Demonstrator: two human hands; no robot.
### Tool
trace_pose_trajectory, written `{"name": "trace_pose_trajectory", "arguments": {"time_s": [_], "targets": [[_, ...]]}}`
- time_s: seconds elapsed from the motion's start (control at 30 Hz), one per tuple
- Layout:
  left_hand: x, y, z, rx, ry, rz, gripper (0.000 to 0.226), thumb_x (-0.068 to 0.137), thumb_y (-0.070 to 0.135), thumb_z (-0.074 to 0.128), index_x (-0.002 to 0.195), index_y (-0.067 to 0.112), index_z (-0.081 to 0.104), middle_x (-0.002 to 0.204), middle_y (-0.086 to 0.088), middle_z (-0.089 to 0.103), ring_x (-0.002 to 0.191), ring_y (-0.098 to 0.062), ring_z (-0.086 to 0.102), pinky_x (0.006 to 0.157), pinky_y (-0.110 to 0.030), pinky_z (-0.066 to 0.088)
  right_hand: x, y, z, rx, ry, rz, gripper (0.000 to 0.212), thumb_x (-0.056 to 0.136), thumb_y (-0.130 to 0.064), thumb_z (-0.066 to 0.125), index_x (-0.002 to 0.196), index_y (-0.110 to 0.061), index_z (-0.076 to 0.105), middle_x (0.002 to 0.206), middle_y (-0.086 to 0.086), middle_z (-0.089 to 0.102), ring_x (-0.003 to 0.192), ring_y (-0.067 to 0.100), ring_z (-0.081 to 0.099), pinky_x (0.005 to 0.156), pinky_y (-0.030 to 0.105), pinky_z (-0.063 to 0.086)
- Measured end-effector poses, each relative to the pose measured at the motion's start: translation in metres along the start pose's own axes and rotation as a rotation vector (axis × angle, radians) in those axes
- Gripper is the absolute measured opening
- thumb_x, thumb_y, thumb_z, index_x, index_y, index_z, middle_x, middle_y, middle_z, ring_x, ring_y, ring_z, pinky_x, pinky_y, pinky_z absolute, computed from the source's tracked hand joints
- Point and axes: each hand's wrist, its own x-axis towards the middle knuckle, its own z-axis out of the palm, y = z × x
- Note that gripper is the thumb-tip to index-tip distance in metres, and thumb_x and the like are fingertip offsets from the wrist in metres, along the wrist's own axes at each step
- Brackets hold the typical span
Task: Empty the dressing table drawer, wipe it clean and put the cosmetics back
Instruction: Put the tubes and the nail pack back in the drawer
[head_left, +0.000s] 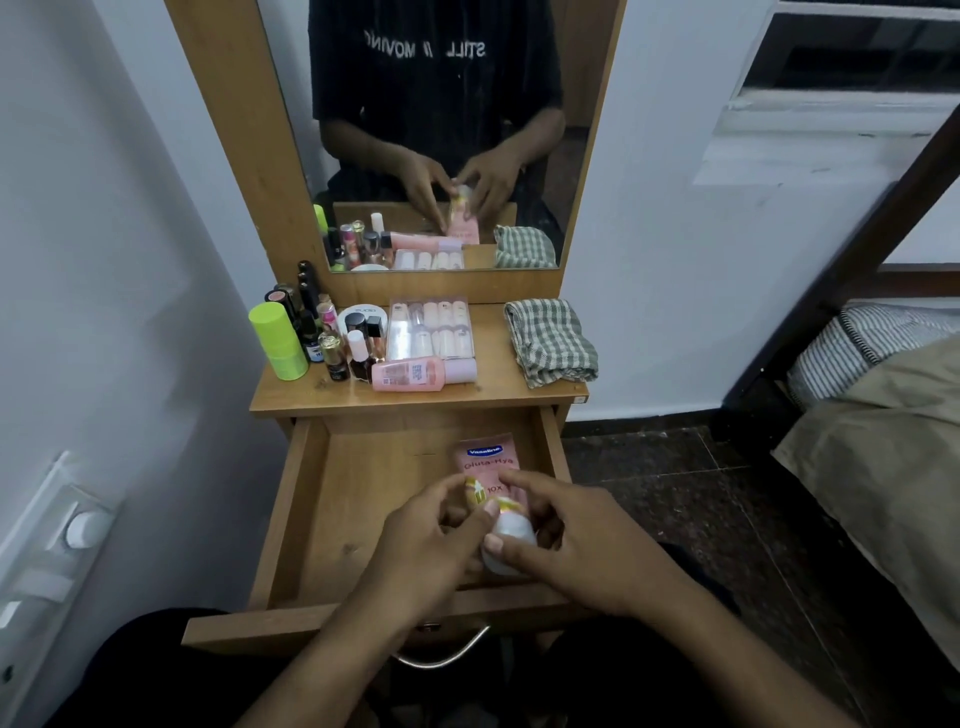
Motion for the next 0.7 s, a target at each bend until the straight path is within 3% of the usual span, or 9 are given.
{"name": "trace_pose_trajectory", "arguments": {"time_s": [0.1,0.2,0.3,0.43,0.53,0.6,0.7], "targets": [[0.032,-0.006,0.005,-0.03,-0.073,-0.08,0.039,0.092,0.024,0.072,0.13,0.024,0.062,0.099,-0.004,0.074,0.083,-0.017,0.076,0.068,-0.032,0.062,0.02,0.011,0.001,-0.061,-0.031,0.058,0.075,0.082,-0.059,0.07,0.149,-0.039,0.043,0.116,-0.014,0.068,0.083,-0.01,0.057,0.07,0.005,0.04],[0.058,-0.017,0.013,0.026,-0.107,-0.104,0.043,0.092,0.022,0.071,0.134,0.022,0.059,0.106,-0.006,0.071,0.089,-0.021,0.075,0.075,-0.038,0.063,0.033,0.016,0.006,-0.12,-0.06,0.112,0.078,0.085,-0.054,0.07,0.153,-0.034,0.037,0.13,-0.004,0.066,0.101,0.006,0.062,0.088,0.022,0.051],[0.074,-0.022,0.024,0.062,-0.092,-0.094,0.043,0.093,0.017,0.069,0.135,0.019,0.059,0.101,-0.006,0.071,0.082,-0.021,0.073,0.075,-0.043,0.064,0.042,0.017,0.011,-0.204,-0.067,0.149,0.063,0.089,-0.049,0.066,0.145,-0.028,0.047,0.124,0.002,0.068,0.106,0.019,0.064,0.085,0.029,0.051],[0.082,-0.022,0.034,0.11,-0.074,-0.088,0.042,0.092,0.016,0.07,0.133,0.013,0.059,0.101,-0.006,0.07,0.082,-0.022,0.071,0.07,-0.037,0.062,0.052,0.017,0.016,-0.274,-0.092,0.231,0.034,0.09,-0.042,0.063,0.118,-0.022,0.061,0.109,0.004,0.066,0.09,0.018,0.061,0.077,0.03,0.052],[0.079,-0.023,0.037,0.19,-0.067,-0.07,0.048,0.09,0.017,0.073,0.136,0.016,0.057,0.11,-0.001,0.067,0.098,-0.017,0.065,0.086,-0.036,0.059,0.054,0.015,0.021,-0.295,-0.13,0.254,0.014,0.094,-0.03,0.061,0.098,-0.017,0.058,0.095,-0.001,0.057,0.08,0.014,0.055,0.072,0.026,0.045],[0.078,-0.022,0.036,0.27,-0.059,-0.045,0.052,0.09,0.015,0.073,0.139,0.017,0.055,0.112,0.002,0.063,0.101,-0.013,0.059,0.091,-0.028,0.053,0.054,0.016,0.026,-0.337,-0.123,0.258,0.013,0.095,-0.027,0.06,0.101,-0.015,0.06,0.094,-0.001,0.056,0.081,0.013,0.055,0.074,0.025,0.046],[0.077,-0.021,0.035,0.331,-0.051,-0.018,0.053,0.09,0.018,0.074,0.139,0.019,0.056,0.121,0.0,0.065,0.104,-0.011,0.057,0.086,-0.019,0.045,0.056,0.019,0.036,-0.378,-0.082,0.27,0.018,0.094,-0.028,0.062,0.105,-0.014,0.064,0.103,0.004,0.064,0.087,0.016,0.062,0.082,0.03,0.056]]}}
